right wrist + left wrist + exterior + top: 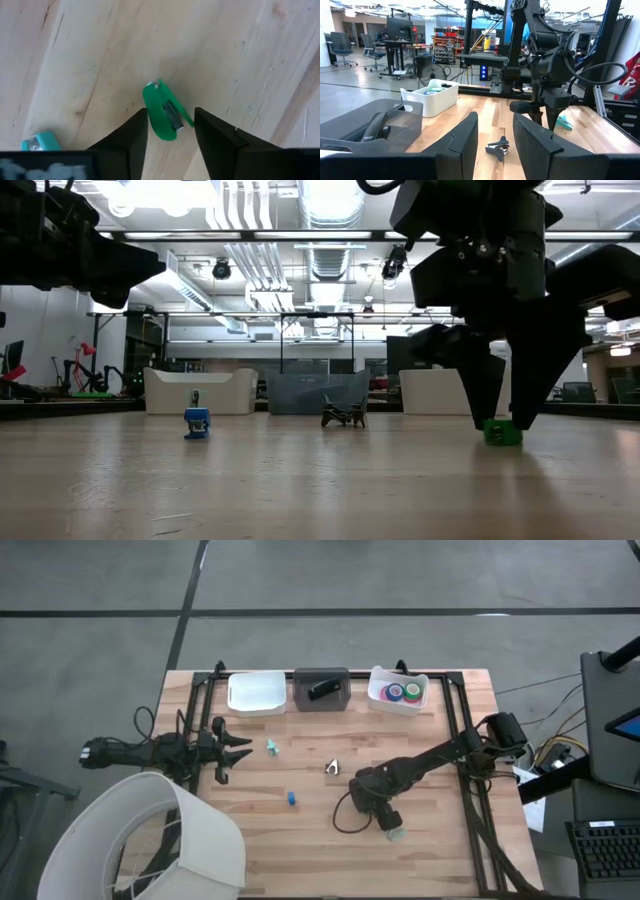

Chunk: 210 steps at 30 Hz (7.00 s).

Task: Pick and place Stapler, Stapler remover, tape
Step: Put the green stapler into the black bin, then put the blue stapler into the black bin

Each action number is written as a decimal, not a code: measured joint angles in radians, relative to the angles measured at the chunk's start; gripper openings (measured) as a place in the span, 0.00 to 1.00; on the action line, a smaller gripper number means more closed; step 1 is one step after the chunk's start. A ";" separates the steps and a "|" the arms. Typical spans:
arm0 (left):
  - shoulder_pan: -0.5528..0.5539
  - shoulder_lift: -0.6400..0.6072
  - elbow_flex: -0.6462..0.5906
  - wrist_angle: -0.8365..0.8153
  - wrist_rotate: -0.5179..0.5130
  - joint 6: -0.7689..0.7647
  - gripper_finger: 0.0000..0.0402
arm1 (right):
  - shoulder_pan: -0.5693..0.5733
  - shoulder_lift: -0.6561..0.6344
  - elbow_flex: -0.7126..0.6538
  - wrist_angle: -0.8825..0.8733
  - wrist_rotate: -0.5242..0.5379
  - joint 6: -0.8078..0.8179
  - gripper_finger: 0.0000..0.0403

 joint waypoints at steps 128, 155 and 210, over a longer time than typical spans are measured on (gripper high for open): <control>0.001 0.002 0.001 0.434 -0.050 -0.518 0.32 | -0.500 0.155 0.847 -0.272 0.160 0.475 0.02; 0.001 0.157 0.075 0.554 -0.207 -0.959 0.31 | -0.457 0.071 0.724 -0.233 0.080 0.451 0.02; 0.015 1.430 0.821 -0.474 0.422 0.345 0.52 | -0.354 -0.163 0.516 0.006 -0.179 0.425 0.02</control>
